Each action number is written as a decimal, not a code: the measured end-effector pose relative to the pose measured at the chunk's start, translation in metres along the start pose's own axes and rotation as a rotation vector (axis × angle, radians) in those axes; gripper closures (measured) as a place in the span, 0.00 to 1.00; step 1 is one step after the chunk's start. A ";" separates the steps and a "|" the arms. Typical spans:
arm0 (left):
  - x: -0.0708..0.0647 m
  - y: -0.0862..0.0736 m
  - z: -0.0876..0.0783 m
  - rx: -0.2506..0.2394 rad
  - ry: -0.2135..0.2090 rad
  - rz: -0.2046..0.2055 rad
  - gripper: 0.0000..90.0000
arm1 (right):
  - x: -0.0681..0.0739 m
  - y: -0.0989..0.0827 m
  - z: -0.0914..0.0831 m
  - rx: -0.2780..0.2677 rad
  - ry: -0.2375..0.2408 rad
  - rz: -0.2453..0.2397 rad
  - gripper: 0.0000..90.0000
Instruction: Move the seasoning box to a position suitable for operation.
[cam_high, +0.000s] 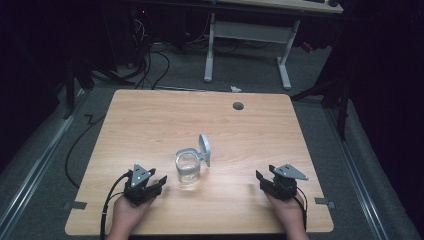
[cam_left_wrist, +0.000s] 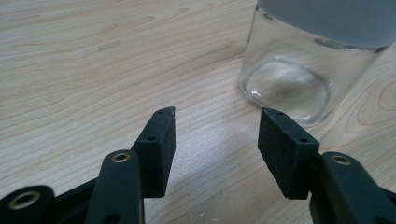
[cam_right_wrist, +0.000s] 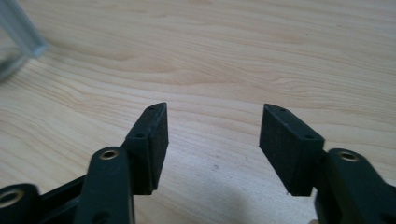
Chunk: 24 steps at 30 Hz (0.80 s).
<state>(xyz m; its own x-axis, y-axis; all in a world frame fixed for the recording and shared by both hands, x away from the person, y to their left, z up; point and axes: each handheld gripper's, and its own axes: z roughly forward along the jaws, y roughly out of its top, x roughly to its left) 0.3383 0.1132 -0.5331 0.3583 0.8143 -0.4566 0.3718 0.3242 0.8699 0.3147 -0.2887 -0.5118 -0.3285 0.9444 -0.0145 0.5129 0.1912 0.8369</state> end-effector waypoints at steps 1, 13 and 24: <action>0.000 0.000 0.000 0.000 0.000 0.000 0.53 | 0.000 0.000 0.000 0.000 0.000 0.000 0.48; -0.015 -0.011 -0.001 0.023 -0.092 0.030 0.78 | -0.001 -0.018 -0.018 -0.043 0.009 0.014 0.54; -0.029 -0.014 0.010 0.034 -0.080 0.031 1.00 | 0.007 -0.021 -0.012 -0.016 0.045 0.004 0.57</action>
<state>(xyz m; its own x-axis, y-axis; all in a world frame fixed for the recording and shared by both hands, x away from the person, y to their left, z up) 0.3314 0.0798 -0.5340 0.4365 0.7823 -0.4444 0.3877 0.2821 0.8775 0.2922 -0.2896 -0.5227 -0.3622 0.9320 0.0134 0.5014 0.1826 0.8457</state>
